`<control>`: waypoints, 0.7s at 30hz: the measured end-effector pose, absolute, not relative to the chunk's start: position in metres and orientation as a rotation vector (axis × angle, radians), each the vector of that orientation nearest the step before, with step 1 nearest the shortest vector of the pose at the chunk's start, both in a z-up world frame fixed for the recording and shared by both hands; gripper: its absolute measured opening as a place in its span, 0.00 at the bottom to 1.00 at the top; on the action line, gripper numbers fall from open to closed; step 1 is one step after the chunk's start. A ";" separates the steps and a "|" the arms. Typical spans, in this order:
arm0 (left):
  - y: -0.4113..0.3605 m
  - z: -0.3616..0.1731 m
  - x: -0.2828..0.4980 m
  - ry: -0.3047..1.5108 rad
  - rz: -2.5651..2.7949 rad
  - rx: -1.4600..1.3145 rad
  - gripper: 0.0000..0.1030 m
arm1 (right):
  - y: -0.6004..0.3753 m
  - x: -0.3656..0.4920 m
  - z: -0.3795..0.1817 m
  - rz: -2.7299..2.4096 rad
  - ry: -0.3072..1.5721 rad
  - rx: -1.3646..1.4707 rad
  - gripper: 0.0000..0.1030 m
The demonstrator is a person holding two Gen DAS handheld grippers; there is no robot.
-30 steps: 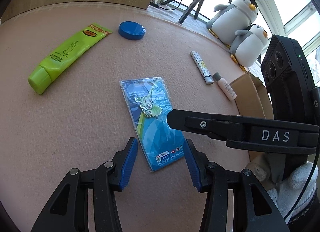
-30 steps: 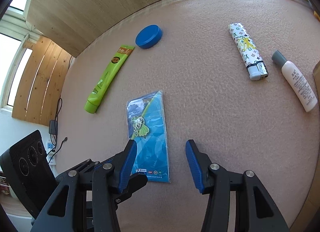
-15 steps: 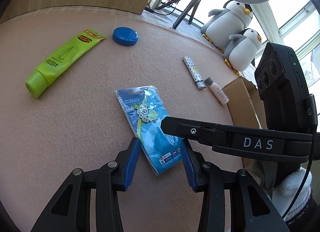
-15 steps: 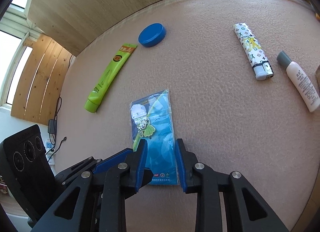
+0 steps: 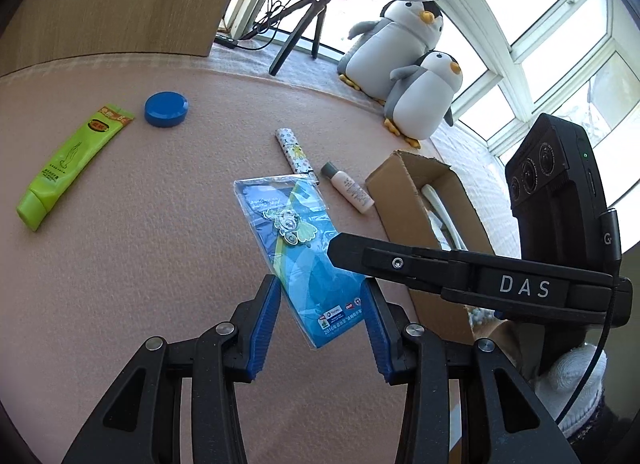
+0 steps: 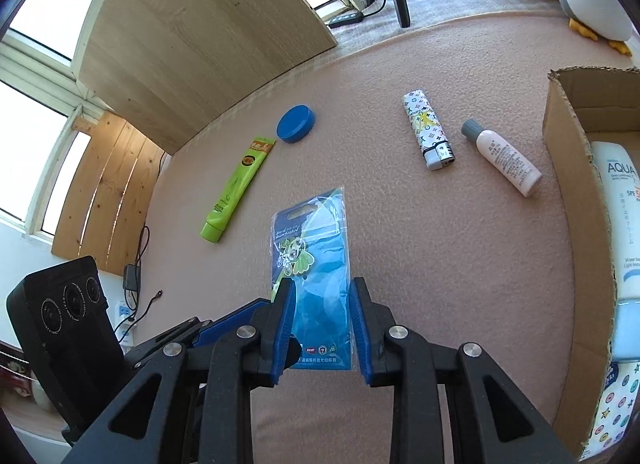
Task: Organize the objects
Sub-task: 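Carry the blue packet with the right gripper into the box and release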
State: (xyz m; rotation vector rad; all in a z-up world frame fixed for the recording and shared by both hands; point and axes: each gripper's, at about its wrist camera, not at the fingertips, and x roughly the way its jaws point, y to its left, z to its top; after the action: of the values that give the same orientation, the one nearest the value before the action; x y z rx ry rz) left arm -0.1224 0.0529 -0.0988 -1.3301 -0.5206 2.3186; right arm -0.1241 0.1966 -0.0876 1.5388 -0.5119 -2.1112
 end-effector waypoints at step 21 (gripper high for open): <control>0.208 -0.071 -0.135 -0.333 2.119 -1.208 0.43 | 0.346 -0.087 -0.042 -2.381 -0.694 1.448 0.25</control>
State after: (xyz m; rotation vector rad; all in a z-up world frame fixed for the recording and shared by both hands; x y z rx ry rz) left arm -0.1351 0.2082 -0.0708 -1.2076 -0.3335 2.1186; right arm -0.0868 0.3457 -0.0424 1.4484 -0.6945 -2.3811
